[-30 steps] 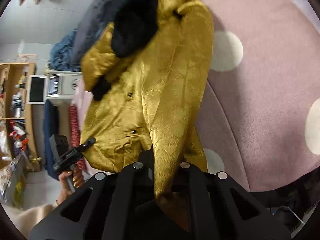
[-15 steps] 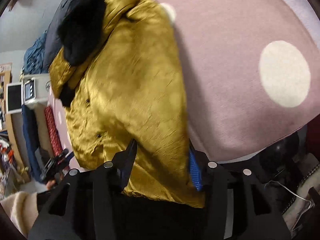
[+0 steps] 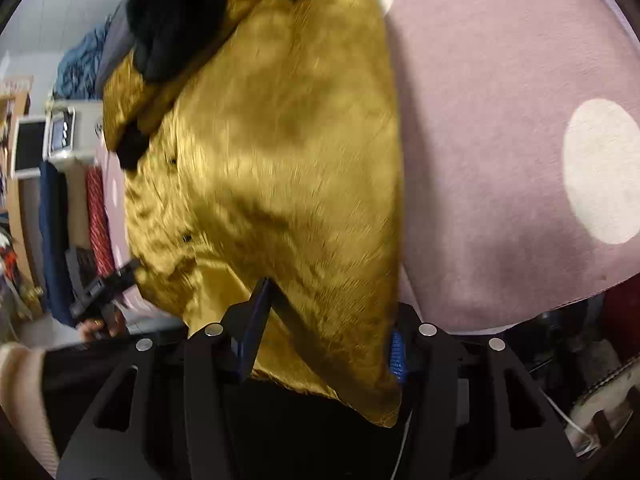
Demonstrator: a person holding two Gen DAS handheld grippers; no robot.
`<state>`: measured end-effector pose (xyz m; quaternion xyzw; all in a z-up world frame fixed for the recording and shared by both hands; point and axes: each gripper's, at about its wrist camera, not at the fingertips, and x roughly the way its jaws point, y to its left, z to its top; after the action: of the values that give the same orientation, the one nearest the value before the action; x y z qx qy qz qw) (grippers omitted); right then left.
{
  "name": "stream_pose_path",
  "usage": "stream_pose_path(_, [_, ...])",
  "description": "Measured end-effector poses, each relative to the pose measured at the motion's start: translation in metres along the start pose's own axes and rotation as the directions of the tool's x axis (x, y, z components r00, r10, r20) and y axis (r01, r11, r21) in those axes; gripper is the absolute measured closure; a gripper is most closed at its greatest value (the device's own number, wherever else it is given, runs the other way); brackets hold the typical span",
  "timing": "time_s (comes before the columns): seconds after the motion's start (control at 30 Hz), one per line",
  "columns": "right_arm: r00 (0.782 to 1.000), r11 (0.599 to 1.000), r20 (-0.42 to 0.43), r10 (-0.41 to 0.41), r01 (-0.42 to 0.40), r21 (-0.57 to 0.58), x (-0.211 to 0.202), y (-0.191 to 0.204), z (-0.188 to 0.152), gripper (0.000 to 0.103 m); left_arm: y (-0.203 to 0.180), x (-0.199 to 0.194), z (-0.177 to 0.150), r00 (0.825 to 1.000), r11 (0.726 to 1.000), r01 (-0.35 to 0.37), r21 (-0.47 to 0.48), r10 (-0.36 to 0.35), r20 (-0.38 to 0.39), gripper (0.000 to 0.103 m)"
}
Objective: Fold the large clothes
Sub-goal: 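Grasp the jacket hem with both grippers, then lift the hem and fold it toward the collar with both grippers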
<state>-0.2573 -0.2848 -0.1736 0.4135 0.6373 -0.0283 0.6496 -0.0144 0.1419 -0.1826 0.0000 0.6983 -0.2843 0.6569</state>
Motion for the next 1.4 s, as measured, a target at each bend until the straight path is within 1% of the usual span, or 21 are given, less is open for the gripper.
stream_pose_path(0.03, [1.0,1.0,-0.004,-0.01,0.01,-0.021,0.003,0.004,-0.003,0.057,0.0,0.0,0.001,1.0,1.0,0.003,-0.012,-0.003,0.0,0.047])
stream_pose_path(0.07, [1.0,0.999,0.0,-0.013,0.013,-0.035,0.005,0.01,-0.004,0.069,0.002,-0.002,0.003,1.0,0.999,0.02,-0.034,-0.021,-0.001,0.06])
stream_pose_path(0.13, [1.0,0.999,0.017,-0.004,0.005,-0.055,0.001,0.016,-0.005,0.078,0.006,-0.011,0.009,0.998,0.996,0.068,-0.063,-0.068,-0.004,0.075])
stream_pose_path(0.17, [1.0,0.998,0.026,0.003,-0.002,-0.059,-0.002,0.019,-0.003,0.085,0.006,-0.016,0.012,0.996,0.994,0.085,-0.063,-0.086,0.0,0.083])
stream_pose_path(0.23, [0.999,0.997,0.034,0.026,-0.023,-0.067,-0.007,0.025,0.002,0.091,0.0,-0.03,0.017,0.993,0.992,0.118,-0.041,-0.118,0.017,0.087])
stream_pose_path(0.4, [0.99,0.986,0.075,0.116,-0.106,-0.125,-0.032,0.055,0.023,0.094,-0.03,-0.082,0.048,0.974,0.984,0.174,0.036,-0.177,0.142,0.091])
stream_pose_path(0.53, [0.962,0.971,0.172,0.213,-0.188,-0.151,-0.068,0.08,0.053,0.094,-0.043,-0.125,0.093,0.944,0.981,0.181,0.065,-0.192,0.267,0.092])
stream_pose_path(0.67, [0.909,0.949,0.277,0.312,-0.286,-0.13,-0.11,0.087,0.098,0.094,-0.05,-0.153,0.146,0.916,0.979,0.191,0.074,-0.204,0.346,0.092])
stream_pose_path(0.83, [0.842,0.914,0.366,0.396,-0.399,-0.071,-0.152,0.078,0.157,0.094,-0.065,-0.16,0.208,0.913,0.988,0.133,0.084,-0.155,0.377,0.092])
stream_pose_path(0.9, [0.828,0.904,0.38,0.412,-0.424,-0.059,-0.163,0.072,0.176,0.094,-0.066,-0.159,0.235,0.912,0.989,0.141,0.037,-0.144,0.383,0.092])
stream_pose_path(1.0, [0.84,0.924,0.399,0.368,-0.378,-0.057,-0.169,0.077,0.208,0.094,-0.065,-0.152,0.271,0.916,0.984,0.167,-0.058,-0.133,0.379,0.09])
stream_pose_path(1.03, [0.842,0.928,0.406,0.356,-0.369,-0.047,-0.168,0.08,0.22,0.094,-0.062,-0.15,0.283,0.911,0.973,0.208,-0.098,-0.156,0.381,0.09])
stream_pose_path(1.1, [0.842,0.932,0.418,0.34,-0.362,-0.029,-0.161,0.086,0.239,0.094,-0.054,-0.15,0.298,0.898,0.944,0.289,-0.161,-0.209,0.387,0.082])
stream_pose_path(1.13, [0.841,0.933,0.429,0.329,-0.361,-0.008,-0.159,0.086,0.251,0.094,-0.047,-0.152,0.304,0.885,0.92,0.341,-0.193,-0.245,0.395,0.074])
stream_pose_path(1.17, [0.839,0.929,0.436,0.326,-0.369,0.016,-0.156,0.084,0.262,0.094,-0.042,-0.157,0.306,0.867,0.9,0.383,-0.21,-0.272,0.416,0.061])
stream_pose_path(1.2, [0.836,0.923,0.442,0.325,-0.382,0.042,-0.155,0.081,0.273,0.094,-0.036,-0.163,0.306,0.849,0.886,0.407,-0.223,-0.276,0.451,0.052])
stream_pose_path(1.23, [0.835,0.918,0.447,0.322,-0.39,0.068,-0.153,0.076,0.282,0.094,-0.027,-0.175,0.305,0.829,0.882,0.404,-0.241,-0.243,0.503,0.035])
stream_pose_path(1.27, [0.836,0.913,0.452,0.312,-0.396,0.102,-0.149,0.071,0.293,0.094,-0.019,-0.184,0.306,0.818,0.884,0.394,-0.25,-0.214,0.534,0.026])
stream_pose_path(1.3, [0.839,0.908,0.45,0.307,-0.399,0.125,-0.145,0.068,0.303,0.094,-0.013,-0.193,0.305,0.809,0.887,0.385,-0.255,-0.191,0.556,0.025])
stream_pose_path(1.33, [0.843,0.906,0.447,0.3,-0.398,0.142,-0.142,0.065,0.31,0.094,-0.007,-0.199,0.303,0.805,0.891,0.373,-0.259,-0.173,0.568,0.024])
stream_pose_path(1.4, [0.855,0.897,0.435,0.282,-0.396,0.196,-0.131,0.059,0.33,0.094,0.004,-0.203,0.298,0.826,0.914,0.307,-0.267,-0.117,0.551,0.023])
